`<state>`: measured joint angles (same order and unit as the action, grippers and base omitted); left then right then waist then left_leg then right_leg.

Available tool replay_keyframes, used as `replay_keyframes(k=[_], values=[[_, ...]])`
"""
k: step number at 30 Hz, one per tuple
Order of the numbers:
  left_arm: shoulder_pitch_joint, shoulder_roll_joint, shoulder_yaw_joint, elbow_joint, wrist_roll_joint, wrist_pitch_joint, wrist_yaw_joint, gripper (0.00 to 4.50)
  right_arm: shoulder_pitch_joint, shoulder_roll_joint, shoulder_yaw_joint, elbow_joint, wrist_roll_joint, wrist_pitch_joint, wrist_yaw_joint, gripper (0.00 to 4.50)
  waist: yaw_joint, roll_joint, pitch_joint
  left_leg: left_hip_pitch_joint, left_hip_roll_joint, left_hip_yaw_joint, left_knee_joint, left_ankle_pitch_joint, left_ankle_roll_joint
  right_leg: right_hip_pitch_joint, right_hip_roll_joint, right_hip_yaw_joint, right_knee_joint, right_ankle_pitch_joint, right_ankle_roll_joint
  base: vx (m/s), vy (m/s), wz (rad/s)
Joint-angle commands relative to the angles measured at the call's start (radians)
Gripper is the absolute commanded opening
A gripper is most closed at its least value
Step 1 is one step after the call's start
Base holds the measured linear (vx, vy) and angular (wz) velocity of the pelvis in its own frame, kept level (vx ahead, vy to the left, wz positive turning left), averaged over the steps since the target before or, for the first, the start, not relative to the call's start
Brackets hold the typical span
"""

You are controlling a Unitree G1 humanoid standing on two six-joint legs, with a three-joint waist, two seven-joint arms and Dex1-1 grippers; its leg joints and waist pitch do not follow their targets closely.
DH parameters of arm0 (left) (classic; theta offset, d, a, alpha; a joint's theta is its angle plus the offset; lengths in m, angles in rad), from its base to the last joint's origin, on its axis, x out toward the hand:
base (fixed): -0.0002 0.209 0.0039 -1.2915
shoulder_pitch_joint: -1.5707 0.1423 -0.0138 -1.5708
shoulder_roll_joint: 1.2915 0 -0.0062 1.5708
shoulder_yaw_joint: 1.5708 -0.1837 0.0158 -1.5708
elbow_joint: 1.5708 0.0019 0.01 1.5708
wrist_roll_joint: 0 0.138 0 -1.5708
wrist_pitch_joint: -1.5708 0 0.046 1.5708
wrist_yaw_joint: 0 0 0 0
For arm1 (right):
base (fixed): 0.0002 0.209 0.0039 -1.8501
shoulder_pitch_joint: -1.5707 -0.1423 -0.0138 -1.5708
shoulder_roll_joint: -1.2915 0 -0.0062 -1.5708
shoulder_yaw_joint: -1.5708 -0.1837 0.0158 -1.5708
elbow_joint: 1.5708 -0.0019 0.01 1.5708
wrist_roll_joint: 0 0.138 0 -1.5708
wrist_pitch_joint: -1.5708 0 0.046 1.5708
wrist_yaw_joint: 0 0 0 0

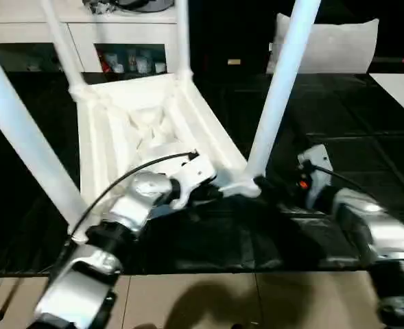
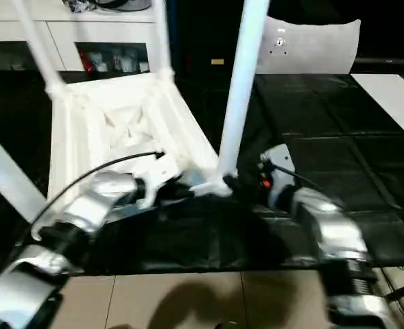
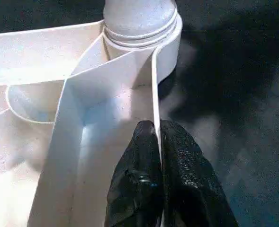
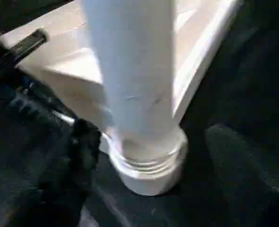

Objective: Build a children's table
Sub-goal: Rotate leg to tighten

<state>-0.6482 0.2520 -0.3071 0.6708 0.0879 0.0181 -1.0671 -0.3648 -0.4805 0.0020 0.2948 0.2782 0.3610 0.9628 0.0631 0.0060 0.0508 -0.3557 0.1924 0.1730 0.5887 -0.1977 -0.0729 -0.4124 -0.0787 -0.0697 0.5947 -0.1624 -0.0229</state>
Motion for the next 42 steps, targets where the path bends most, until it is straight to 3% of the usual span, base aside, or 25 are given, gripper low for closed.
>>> replay_keyframes(k=[1,2,3,4,5,10,13,16,19,25,28,31,33,38,39,40,41,42], values=[[0.011,0.005,-0.033,-0.018,-0.021,-0.044,-0.078,0.00,0.010,-0.029,0.035,-0.031,0.011,0.003,0.083,4.18,0.006,-0.008,-0.067,-0.002,0.031,-0.003,-0.060,-0.145,0.095,0.065,-0.059,0.041,-0.074,-0.242,-0.193,0.000,0.000,0.00],[0.007,0.013,-0.036,-0.011,-0.026,-0.068,-0.100,0.00,0.015,-0.056,0.057,-0.037,0.002,0.002,0.122,4.31,0.010,-0.008,-0.067,-0.004,0.032,-0.004,-0.059,-0.139,0.098,0.067,-0.059,0.039,-0.070,-0.221,-0.202,0.000,0.000,0.00],[0.005,0.024,-0.046,-0.010,-0.029,-0.086,-0.132,0.00,0.013,-0.067,0.065,-0.032,0.001,0.000,0.147,4.31,0.011,-0.020,-0.069,-0.004,0.032,-0.001,-0.057,-0.133,0.102,0.067,-0.058,0.038,-0.068,-0.208,-0.209,0.000,0.000,0.00],[0.004,0.031,-0.052,-0.011,-0.029,-0.095,-0.152,0.00,0.010,-0.070,0.066,-0.026,0.002,-0.001,0.157,4.31,0.016,-0.015,-0.069,-0.003,0.034,-0.002,-0.058,-0.130,0.102,0.065,-0.061,0.039,-0.065,-0.208,-0.213,0.000,0.000,0.00],[0.005,0.043,-0.060,-0.016,-0.035,-0.111,-0.200,0.00,0.004,-0.075,0.068,-0.016,0.006,-0.017,0.193,4.31,0.019,-0.018,-0.068,-0.003,0.034,0.000,-0.057,-0.130,0.101,0.064,-0.061,0.039,-0.067,-0.217,-0.212,0.000,0.000,0.00],[0.005,0.055,-0.061,-0.022,-0.055,-0.134,-0.275,0.00,-0.006,-0.083,0.082,-0.001,0.037,-0.050,0.299,4.16,0.041,-0.013,-0.068,0.002,0.039,0.000,-0.058,-0.128,0.098,0.061,-0.062,0.040,-0.060,-0.191,-0.226,0.000,0.000,0.00],[0.003,0.066,-0.076,-0.024,-0.055,-0.145,-0.310,0.00,-0.012,-0.097,0.110,-0.006,0.060,-0.020,0.370,3.93,0.051,-0.021,-0.068,0.002,0.038,0.000,-0.058,-0.131,0.095,0.062,-0.064,0.041,-0.058,-0.207,-0.223,0.000,0.000,0.00],[0.004,0.068,-0.080,-0.026,-0.056,-0.150,-0.323,0.00,-0.014,-0.099,0.125,-0.011,0.063,-0.009,0.397,3.56,0.052,-0.019,-0.067,0.002,0.039,0.000,-0.058,-0.132,0.090,0.061,-0.066,0.041,-0.061,-0.225,-0.214,0.000,0.000,0.00],[0.005,0.066,-0.078,-0.020,-0.050,-0.163,-0.325,0.00,-0.019,-0.089,0.137,0.017,0.040,-0.024,0.413,3.39,0.052,-0.024,-0.067,0.001,0.037,0.000,-0.058,-0.132,0.080,0.061,-0.066,0.040,-0.063,-0.248,-0.201,0.000,0.000,0.00],[0.005,0.067,-0.076,-0.012,-0.052,-0.170,-0.321,0.00,-0.018,-0.090,0.144,0.016,0.050,-0.020,0.424,3.07,0.053,-0.022,-0.070,0.001,0.037,0.000,-0.057,-0.110,0.084,0.061,-0.064,0.040,-0.058,-0.214,-0.205,0.000,0.000,0.00],[0.006,0.066,-0.077,-0.008,-0.048,-0.173,-0.315,0.00,-0.012,-0.085,0.138,0.007,0.060,-0.011,0.420,2.71,0.055,-0.022,-0.069,0.000,0.036,0.000,-0.056,-0.109,0.087,0.062,-0.064,0.040,-0.058,-0.211,-0.206,0.000,0.000,0.00],[0.014,0.051,-0.059,-0.023,-0.054,-0.109,-0.268,0.00,0.005,-0.035,0.090,-0.022,0.113,0.042,0.359,2.60,0.056,-0.023,-0.069,0.001,0.037,0.000,-0.057,-0.110,0.086,0.061,-0.065,0.040,-0.058,-0.222,-0.203,0.000,0.000,0.00],[0.015,0.037,-0.047,-0.028,-0.055,-0.060,-0.229,0.00,0.010,-0.002,0.071,-0.043,0.125,0.063,0.297,2.30,0.055,-0.016,-0.068,0.000,0.036,-0.001,-0.058,-0.123,0.074,0.062,-0.064,0.039,-0.061,-0.240,-0.202,0.000,0.000,0.00],[0.007,-0.032,-0.019,-0.017,-0.040,0.017,-0.075,0.00,0.005,0.094,0.047,-0.040,0.037,0.049,0.030,2.14,0.036,-0.022,-0.059,0.003,0.029,-0.005,-0.067,-0.185,0.025,0.056,-0.066,0.037,-0.085,-0.428,-0.130,0.000,0.000,0.00],[0.001,-0.060,-0.008,-0.018,-0.038,0.049,-0.021,0.00,-0.013,0.131,0.033,-0.016,0.000,0.059,-0.083,2.12,0.028,-0.017,-0.056,0.004,0.026,-0.007,-0.069,-0.204,0.019,0.055,-0.066,0.034,-0.092,-0.476,-0.112,0.000,0.000,0.00],[0.000,-0.066,-0.006,-0.018,-0.038,0.056,-0.011,0.00,-0.017,0.137,0.031,-0.012,-0.007,0.062,-0.102,2.11,0.023,-0.019,-0.057,0.005,0.026,-0.007,-0.069,-0.205,0.013,0.055,-0.065,0.034,-0.093,-0.487,-0.106,0.000,0.000,0.00],[-0.008,-0.102,0.011,-0.021,-0.042,0.096,0.057,0.00,-0.035,0.176,0.016,0.005,-0.038,0.073,-0.211,2.11,0.015,-0.012,-0.059,0.002,0.024,-0.010,-0.069,-0.200,0.008,0.058,-0.065,0.034,-0.092,-0.488,-0.100,0.000,0.000,0.00],[-0.009,-0.111,0.015,-0.024,-0.042,0.108,0.074,0.00,-0.038,0.187,0.011,0.006,-0.044,0.076,-0.237,2.07,0.010,-0.016,-0.060,0.001,0.023,-0.009,-0.068,-0.193,0.009,0.058,-0.063,0.034,-0.093,-0.477,-0.099,0.000,0.000,0.00]])
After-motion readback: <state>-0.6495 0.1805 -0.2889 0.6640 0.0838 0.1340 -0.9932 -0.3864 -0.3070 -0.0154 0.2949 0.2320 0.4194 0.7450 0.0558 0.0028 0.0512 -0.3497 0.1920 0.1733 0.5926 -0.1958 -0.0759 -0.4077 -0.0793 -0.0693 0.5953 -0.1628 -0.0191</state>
